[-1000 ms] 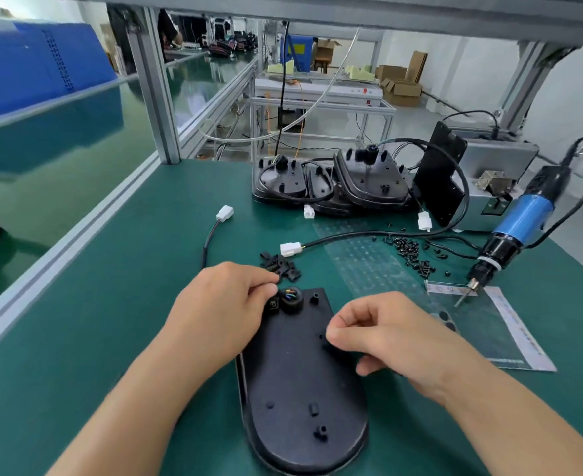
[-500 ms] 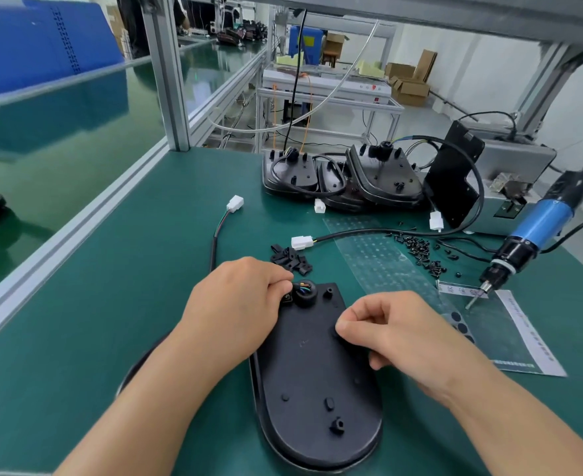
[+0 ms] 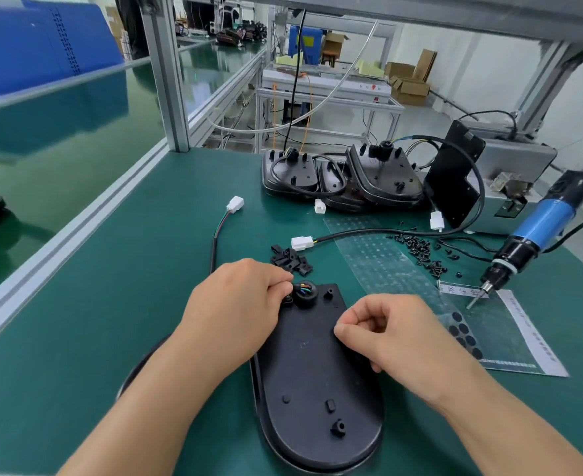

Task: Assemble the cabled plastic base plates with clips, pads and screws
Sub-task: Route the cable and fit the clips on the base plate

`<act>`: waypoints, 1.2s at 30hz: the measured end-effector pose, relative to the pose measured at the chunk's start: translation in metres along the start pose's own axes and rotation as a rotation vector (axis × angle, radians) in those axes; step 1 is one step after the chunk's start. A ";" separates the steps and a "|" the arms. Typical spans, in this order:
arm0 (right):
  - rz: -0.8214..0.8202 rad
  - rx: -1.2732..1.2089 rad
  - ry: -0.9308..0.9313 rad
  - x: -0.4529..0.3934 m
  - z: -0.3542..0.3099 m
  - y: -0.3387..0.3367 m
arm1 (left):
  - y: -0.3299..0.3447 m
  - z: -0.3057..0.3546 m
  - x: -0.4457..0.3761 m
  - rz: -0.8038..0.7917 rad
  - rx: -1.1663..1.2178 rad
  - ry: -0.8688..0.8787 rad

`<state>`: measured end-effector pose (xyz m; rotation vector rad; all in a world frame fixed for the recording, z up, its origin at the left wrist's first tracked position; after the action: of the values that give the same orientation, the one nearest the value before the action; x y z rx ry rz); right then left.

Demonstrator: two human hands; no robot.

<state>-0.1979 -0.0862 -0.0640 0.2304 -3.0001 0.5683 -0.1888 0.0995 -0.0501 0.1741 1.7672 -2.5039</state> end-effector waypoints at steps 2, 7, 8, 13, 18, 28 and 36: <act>0.004 0.023 -0.016 -0.001 0.000 0.000 | 0.000 0.000 0.000 0.006 0.007 0.001; -0.041 -0.009 0.003 -0.004 0.001 0.000 | 0.001 -0.001 -0.001 0.008 0.002 0.011; -0.062 -0.060 0.036 -0.004 0.002 -0.001 | 0.001 -0.001 -0.001 0.009 -0.001 0.012; -0.074 -0.173 0.130 -0.008 0.005 0.000 | 0.001 -0.001 -0.002 0.004 0.014 0.007; -0.045 -0.161 0.119 -0.010 0.010 0.000 | -0.001 0.001 -0.002 -0.002 0.022 0.018; -0.022 -0.113 0.059 -0.011 0.014 -0.003 | -0.048 -0.064 -0.043 0.044 0.301 -0.164; 0.113 -0.014 -0.074 -0.008 0.007 -0.003 | -0.008 -0.096 -0.073 -0.236 -0.186 -0.297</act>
<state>-0.1896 -0.0902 -0.0698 0.0827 -3.1030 0.5608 -0.1126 0.1921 -0.0650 -0.4177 1.9709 -2.3331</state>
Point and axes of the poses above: each hand's wrist, its own x-axis away from the middle knuckle, its own y-axis out of the palm, z = x × y, the point moved 4 cm from there along -x, towards the middle knuckle, and after that the axes turned 11 degrees about -x, right-handed, at the moved point
